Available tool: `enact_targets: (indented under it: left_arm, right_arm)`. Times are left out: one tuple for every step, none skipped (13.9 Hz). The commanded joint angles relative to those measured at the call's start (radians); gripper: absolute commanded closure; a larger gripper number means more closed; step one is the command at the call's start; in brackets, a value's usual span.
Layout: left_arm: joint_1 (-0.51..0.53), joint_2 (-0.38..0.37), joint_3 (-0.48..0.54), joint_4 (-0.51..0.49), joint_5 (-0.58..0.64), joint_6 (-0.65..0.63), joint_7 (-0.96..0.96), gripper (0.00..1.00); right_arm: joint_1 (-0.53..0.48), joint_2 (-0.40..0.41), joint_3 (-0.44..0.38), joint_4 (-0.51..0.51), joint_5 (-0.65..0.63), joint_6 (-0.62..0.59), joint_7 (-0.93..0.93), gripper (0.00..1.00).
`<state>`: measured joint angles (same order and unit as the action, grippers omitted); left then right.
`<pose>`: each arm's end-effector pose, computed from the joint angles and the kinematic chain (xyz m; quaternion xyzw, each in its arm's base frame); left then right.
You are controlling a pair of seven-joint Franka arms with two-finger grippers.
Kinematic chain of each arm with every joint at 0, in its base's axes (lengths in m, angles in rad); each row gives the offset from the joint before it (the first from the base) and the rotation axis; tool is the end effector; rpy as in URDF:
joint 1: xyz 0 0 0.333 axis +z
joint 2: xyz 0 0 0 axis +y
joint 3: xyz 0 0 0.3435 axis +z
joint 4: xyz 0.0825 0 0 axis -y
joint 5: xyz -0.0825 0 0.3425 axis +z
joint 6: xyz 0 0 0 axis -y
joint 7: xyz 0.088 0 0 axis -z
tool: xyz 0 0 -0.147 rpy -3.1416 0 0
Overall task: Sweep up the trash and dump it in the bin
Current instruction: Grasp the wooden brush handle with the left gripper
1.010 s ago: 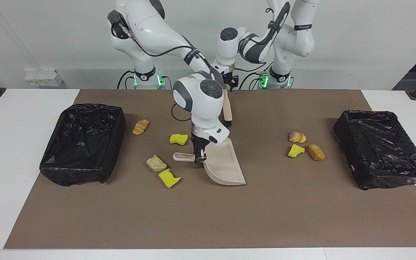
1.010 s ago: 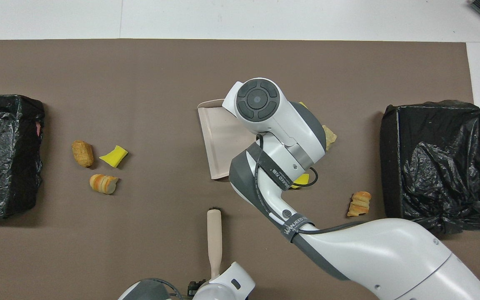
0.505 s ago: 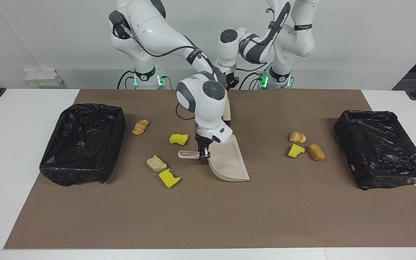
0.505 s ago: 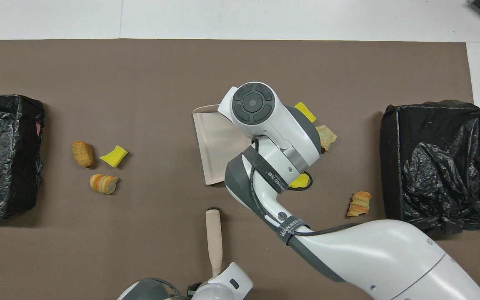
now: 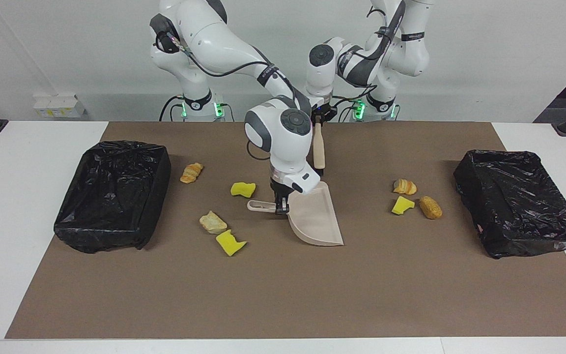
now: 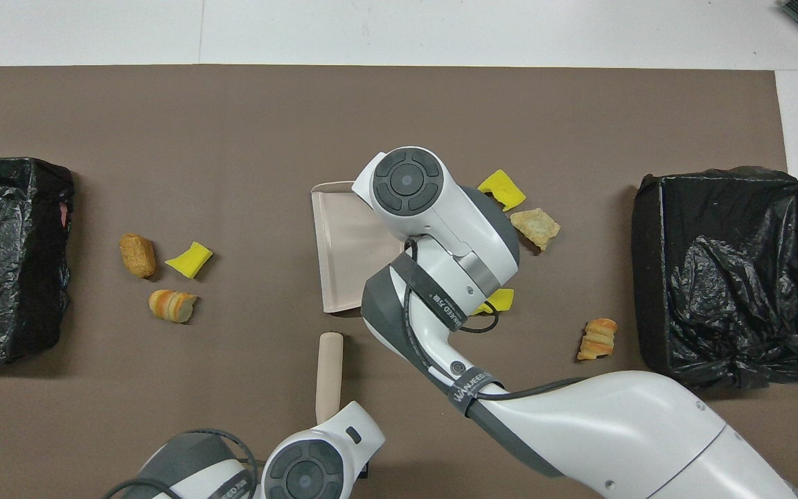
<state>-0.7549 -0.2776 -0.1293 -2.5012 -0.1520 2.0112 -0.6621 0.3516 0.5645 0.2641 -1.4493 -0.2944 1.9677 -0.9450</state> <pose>0.2192 -0.2901 0.3807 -0.9910 0.0664 0.1090 0.0400 0.5896 0.3420 0.3661 0.6804 0.7298 -0.0225 0.0617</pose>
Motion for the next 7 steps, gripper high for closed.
enact_targets:
  left_arm:
    - [0.087, -0.122, -0.003, -0.008, -0.015, -0.121, 0.09, 1.0]
    - [0.138, -0.167, -0.001, -0.007, -0.015, -0.173, 0.138, 1.0]
    - [0.205, -0.21, 0.0, -0.005, -0.015, -0.236, 0.212, 1.0]
    - [0.282, -0.231, 0.0, 0.01, -0.014, -0.267, 0.267, 1.0]
    - [0.358, -0.226, -0.001, 0.048, -0.011, -0.293, 0.31, 1.0]
    - [0.429, -0.216, -0.001, 0.076, -0.003, -0.307, 0.346, 1.0]
    - [0.498, -0.204, -0.001, 0.087, 0.009, -0.301, 0.392, 1.0]
  right_arm:
    - [0.009, -0.017, 0.007, -0.04, 0.015, 0.022, 0.08, 1.0]
    - [0.01, -0.017, 0.007, -0.04, 0.017, 0.022, 0.081, 1.0]
    - [0.01, -0.018, 0.007, -0.042, 0.017, 0.022, 0.081, 1.0]
    - [0.01, -0.018, 0.007, -0.046, 0.017, 0.025, 0.081, 1.0]
    - [0.009, -0.018, 0.007, -0.048, 0.017, 0.025, 0.081, 1.0]
    - [0.01, -0.018, 0.007, -0.048, 0.017, 0.026, 0.083, 1.0]
    - [0.01, -0.02, 0.007, -0.048, 0.017, 0.026, 0.083, 1.0]
